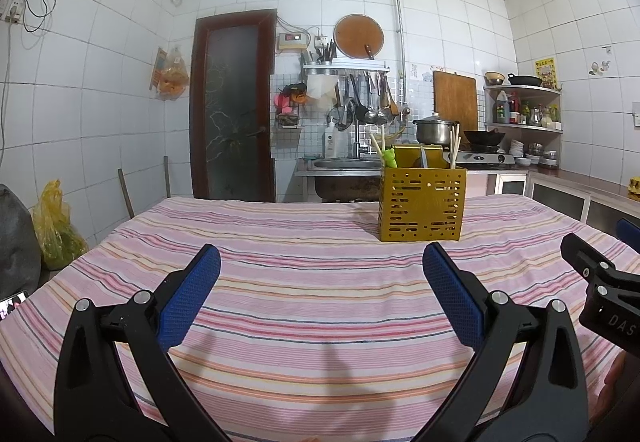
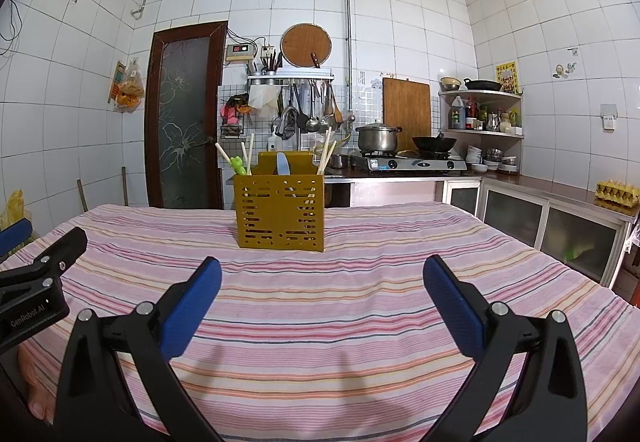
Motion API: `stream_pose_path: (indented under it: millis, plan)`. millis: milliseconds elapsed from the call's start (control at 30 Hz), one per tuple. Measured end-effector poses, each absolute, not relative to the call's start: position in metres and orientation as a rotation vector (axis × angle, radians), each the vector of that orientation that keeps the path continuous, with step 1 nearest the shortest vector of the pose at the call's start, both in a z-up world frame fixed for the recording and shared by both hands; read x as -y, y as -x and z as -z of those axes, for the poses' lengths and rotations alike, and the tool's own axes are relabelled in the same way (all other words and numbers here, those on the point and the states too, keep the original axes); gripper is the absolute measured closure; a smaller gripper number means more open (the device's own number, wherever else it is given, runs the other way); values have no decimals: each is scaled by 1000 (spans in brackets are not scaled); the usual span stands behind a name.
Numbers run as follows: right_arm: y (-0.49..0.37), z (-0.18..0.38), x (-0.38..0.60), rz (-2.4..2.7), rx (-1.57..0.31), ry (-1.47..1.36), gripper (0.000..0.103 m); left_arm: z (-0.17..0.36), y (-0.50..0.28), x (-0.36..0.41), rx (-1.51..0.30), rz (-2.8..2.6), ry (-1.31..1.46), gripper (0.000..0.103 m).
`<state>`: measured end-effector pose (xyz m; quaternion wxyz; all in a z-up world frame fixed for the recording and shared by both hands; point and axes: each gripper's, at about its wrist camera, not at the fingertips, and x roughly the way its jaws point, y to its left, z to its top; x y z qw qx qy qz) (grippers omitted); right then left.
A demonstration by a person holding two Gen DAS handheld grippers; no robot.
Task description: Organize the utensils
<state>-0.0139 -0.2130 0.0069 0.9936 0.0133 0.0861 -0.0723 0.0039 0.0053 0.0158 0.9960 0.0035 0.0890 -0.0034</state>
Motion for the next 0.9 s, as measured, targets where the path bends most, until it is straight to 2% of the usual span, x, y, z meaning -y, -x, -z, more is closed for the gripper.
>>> stream_pose_path:
  millis: [900]
  plan:
    - [15, -7, 214, 145, -171, -25, 5, -15, -4, -6, -167, 37, -20, 5]
